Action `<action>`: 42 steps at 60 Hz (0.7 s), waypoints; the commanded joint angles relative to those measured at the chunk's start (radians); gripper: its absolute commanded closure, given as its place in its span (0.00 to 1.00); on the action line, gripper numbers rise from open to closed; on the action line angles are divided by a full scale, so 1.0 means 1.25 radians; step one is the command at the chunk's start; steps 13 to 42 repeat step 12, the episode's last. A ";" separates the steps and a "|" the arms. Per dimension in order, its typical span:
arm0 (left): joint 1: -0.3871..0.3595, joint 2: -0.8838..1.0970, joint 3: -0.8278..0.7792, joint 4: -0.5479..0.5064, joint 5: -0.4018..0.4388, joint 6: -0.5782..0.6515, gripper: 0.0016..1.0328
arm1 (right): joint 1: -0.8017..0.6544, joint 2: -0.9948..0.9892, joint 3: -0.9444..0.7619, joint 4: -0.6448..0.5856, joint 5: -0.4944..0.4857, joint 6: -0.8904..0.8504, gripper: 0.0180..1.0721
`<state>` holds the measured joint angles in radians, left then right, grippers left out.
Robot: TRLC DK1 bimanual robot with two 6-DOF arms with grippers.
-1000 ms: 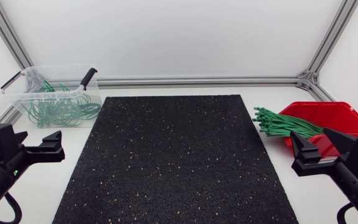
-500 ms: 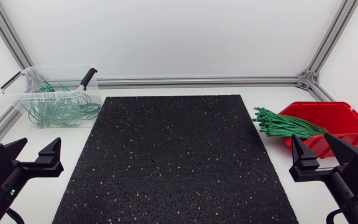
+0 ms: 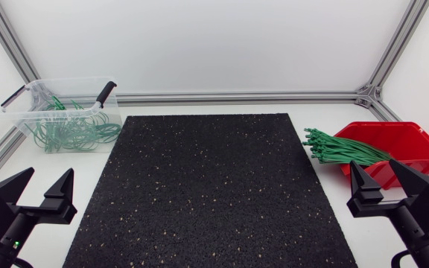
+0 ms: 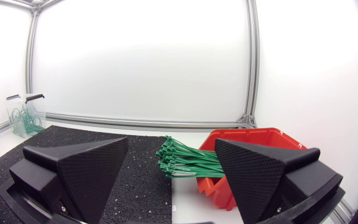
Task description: Take a green cable tie from the red box, thread the tail through the head to close it, then place it in the transparent bin on the left.
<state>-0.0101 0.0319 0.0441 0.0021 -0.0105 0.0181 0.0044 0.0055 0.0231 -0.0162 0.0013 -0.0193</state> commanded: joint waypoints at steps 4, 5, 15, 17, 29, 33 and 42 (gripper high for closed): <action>0.008 -0.025 -0.035 -0.002 0.008 -0.014 0.04 | -0.004 -0.004 -0.018 0.013 -0.001 0.015 0.04; 0.008 -0.025 -0.035 -0.002 0.008 -0.014 0.04 | -0.004 -0.004 -0.018 0.013 -0.001 0.015 0.04; 0.008 -0.025 -0.035 -0.002 0.008 -0.014 0.04 | -0.004 -0.004 -0.018 0.013 -0.001 0.015 0.04; 0.008 -0.025 -0.035 -0.002 0.008 -0.014 0.04 | -0.004 -0.004 -0.018 0.013 -0.001 0.015 0.04; 0.008 -0.025 -0.035 -0.002 0.008 -0.014 0.04 | -0.004 -0.004 -0.018 0.013 -0.001 0.015 0.04; 0.008 -0.025 -0.035 -0.002 0.008 -0.014 0.04 | -0.004 -0.004 -0.018 0.013 -0.001 0.015 0.04; 0.008 -0.025 -0.035 -0.002 0.008 -0.014 0.04 | -0.004 -0.004 -0.018 0.013 -0.001 0.015 0.04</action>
